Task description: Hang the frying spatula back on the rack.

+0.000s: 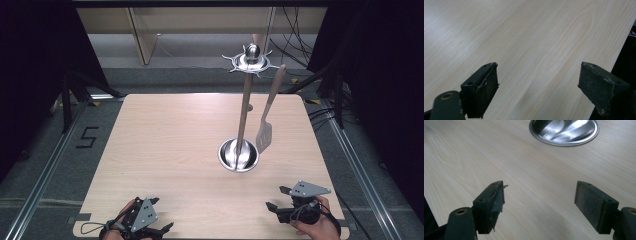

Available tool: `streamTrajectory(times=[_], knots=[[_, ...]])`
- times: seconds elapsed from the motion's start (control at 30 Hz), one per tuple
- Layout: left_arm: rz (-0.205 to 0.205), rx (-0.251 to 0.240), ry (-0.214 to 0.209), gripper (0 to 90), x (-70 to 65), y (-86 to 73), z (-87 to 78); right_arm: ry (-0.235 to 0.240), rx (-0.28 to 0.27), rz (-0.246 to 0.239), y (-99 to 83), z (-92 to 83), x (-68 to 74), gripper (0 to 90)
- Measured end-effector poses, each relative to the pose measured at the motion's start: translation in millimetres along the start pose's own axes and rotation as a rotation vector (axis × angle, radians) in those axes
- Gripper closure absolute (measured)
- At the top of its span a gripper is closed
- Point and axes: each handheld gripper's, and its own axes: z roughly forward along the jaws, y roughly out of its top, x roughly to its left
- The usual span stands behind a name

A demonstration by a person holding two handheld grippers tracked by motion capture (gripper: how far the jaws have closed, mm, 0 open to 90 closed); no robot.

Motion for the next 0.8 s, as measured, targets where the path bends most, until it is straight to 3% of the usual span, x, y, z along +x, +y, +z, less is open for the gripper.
streamTrajectory(times=[0.03, 0.07, 0.1, 0.13, 0.2, 0.27, 0.37, 0.4, 0.47, 0.57, 0.67, 0.73, 0.8], knots=[[-0.001, 0.001, -0.002, 15.2, -0.1, 0.0, 0.1, 0.011, 0.003, -0.003, -1.1, 0.5, -0.1, 24.6], [0.015, 0.014, -0.001, 15.2, 1.0, 0.1, -0.6, -0.01, 0.008, -0.016, -2.0, -0.8, 0.5, 24.7], [0.007, 0.007, -0.001, 15.2, 0.4, 0.0, -0.2, -0.011, 0.014, 0.015, -3.4, -1.6, 4.1, 24.6], [0.012, 0.011, 0.0, 15.2, 0.8, 0.1, -0.4, -0.012, 0.005, -0.018, -4.1, -1.3, 2.0, 24.6], [0.001, 0.002, -0.001, 15.2, 0.1, -0.1, 0.2, -0.017, 0.008, -0.02, -5.7, -2.8, 3.7, 24.5], [0.001, 0.002, 0.001, 15.2, 0.2, -0.1, 0.2, -0.01, 0.007, 0.004, -7.9, -3.3, 7.0, 24.4], [0.001, 0.002, 0.001, 15.2, 0.1, -0.1, 0.2, -0.022, 0.008, -0.026, -9.5, -4.7, 6.3, 24.3], [0.002, 0.002, 0.001, 15.2, 0.3, -0.1, 0.2, -0.017, 0.019, 0.009, -10.5, -5.8, 9.9, 24.3], [0.001, 0.002, 0.001, 15.2, 0.5, -0.2, 0.2, -0.016, 0.011, -0.022, -10.9, -6.7, 7.1, 24.3], [0.002, 0.0, 0.002, 15.2, 0.7, -0.3, 0.3, 0.0, 0.007, -0.028, -12.0, -6.6, 6.9, 24.2], [0.002, 0.0, 0.003, 15.2, 0.7, -0.3, 0.1, -0.027, 0.006, -0.021, -13.5, -8.7, 7.6, 24.3], [0.005, 0.001, 0.003, 15.2, 1.2, -0.5, -0.2, -0.019, 0.01, -0.009, -14.1, -8.8, 8.0, 24.2], [0.007, 0.002, 0.004, 15.2, 1.5, -0.6, -0.4, -0.002, 0.009, -0.026, -14.2, -8.7, 6.7, 24.2]])
